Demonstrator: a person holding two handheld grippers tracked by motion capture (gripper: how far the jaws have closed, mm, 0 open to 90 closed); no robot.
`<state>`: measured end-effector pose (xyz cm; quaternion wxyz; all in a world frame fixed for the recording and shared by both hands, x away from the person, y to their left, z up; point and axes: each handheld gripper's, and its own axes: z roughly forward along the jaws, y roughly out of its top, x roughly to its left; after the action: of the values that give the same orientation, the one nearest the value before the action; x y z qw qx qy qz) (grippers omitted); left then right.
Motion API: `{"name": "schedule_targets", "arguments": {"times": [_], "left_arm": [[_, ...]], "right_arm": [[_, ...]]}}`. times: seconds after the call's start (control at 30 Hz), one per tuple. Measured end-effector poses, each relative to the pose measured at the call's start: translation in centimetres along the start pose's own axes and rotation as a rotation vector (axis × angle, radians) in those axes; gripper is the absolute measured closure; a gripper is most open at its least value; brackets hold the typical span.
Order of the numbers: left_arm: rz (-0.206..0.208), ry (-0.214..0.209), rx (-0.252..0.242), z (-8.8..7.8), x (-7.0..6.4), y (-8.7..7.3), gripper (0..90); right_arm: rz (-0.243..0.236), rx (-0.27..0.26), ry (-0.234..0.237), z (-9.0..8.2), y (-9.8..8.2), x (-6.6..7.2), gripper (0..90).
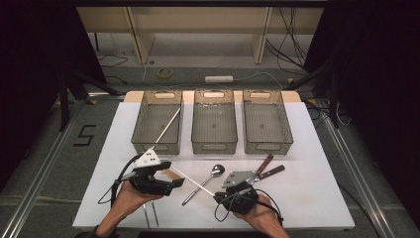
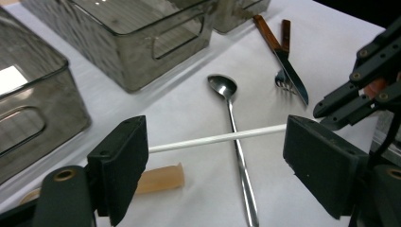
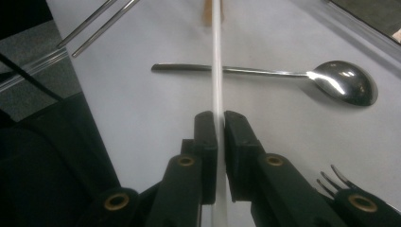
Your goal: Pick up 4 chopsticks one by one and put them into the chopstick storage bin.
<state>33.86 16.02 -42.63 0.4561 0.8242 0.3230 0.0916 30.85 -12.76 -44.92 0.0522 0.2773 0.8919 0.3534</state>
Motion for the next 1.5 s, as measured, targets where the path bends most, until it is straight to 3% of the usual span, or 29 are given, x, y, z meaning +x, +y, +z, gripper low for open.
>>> {"name": "schedule_targets", "arguments": {"times": [0.37, 0.67, 1.2, 1.5], "left_arm": [[0.151, -0.024, 0.077, 1.3, -1.9, 0.2, 18.7], [0.229, -0.048, 0.165, 2.2, -2.7, 0.1, 19.7], [0.303, -0.082, 0.281, 3.2, -3.8, -0.2, 30.2], [0.338, -0.116, 0.318, 3.3, -4.0, -0.2, 46.4]], "right_arm": [[-0.062, 0.020, 0.028, -0.7, 0.6, 0.2, 84.7], [-0.118, 0.029, 0.047, -0.9, 1.0, 0.5, 84.7], [-0.185, 0.038, 0.097, -1.0, 1.3, 1.2, 84.7], [-0.226, 0.041, 0.120, -1.2, 1.4, 1.4, 84.7]]}}
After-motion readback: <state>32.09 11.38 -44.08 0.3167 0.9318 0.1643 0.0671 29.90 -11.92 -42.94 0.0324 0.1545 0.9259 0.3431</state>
